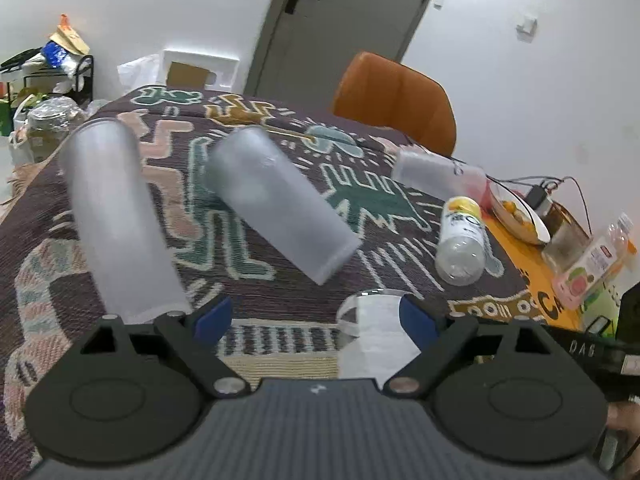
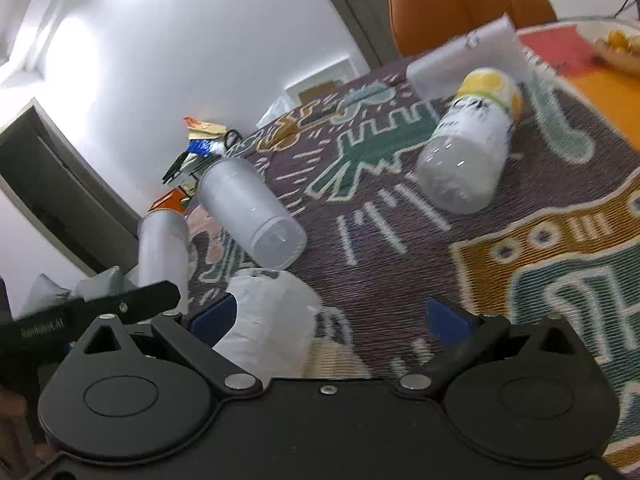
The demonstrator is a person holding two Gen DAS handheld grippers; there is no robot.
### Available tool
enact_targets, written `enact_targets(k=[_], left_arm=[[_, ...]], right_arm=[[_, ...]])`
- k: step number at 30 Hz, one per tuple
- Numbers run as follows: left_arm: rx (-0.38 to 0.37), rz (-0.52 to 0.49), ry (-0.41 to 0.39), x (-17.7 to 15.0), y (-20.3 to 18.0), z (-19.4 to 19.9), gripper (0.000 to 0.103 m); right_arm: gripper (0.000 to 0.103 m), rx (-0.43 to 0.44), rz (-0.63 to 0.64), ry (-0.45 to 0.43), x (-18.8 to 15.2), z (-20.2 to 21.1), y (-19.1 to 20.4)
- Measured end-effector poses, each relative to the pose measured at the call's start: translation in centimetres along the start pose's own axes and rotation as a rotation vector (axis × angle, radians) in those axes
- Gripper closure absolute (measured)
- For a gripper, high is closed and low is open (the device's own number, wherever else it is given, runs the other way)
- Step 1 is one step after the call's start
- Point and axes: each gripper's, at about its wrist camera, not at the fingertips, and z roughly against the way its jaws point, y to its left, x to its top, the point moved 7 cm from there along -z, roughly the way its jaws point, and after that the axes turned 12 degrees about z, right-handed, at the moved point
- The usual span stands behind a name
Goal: Flip cup upright
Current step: 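Rotate the right tool to turn the held cup rim-up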
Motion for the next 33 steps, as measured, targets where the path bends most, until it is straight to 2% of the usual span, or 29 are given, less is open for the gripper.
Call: enact_targets(k=[6, 12, 19, 25, 33], left_arm=[[0.004, 0.047, -0.035, 0.3, 2.6, 0.4, 0.013], [-0.004, 0.078, -0.038, 0.2, 4.4, 0.4, 0.013], [-0.074, 0.042, -0.078, 0.0, 4.1, 1.8, 0.012], [-0.094, 0.053, -0.089, -0.6, 4.8, 2.2, 0.012], [-0.074, 0.088, -0.081, -1.5, 6.4, 1.8, 0.012]], right_arm=[[0.0, 0.043, -0.079, 0.06, 0.2, -1.5, 0.5], [0.0, 0.069, -0.099, 0.132, 0.3, -2.8, 1.5], [0.0, 0.078, -0.152, 0.232, 0.3, -4.6, 1.7], [0.0, 0.068, -0.143, 0.317, 0.4, -6.1, 2.5], [0.001, 0.06, -0.127, 0.371, 0.8, -7.5, 3.3]])
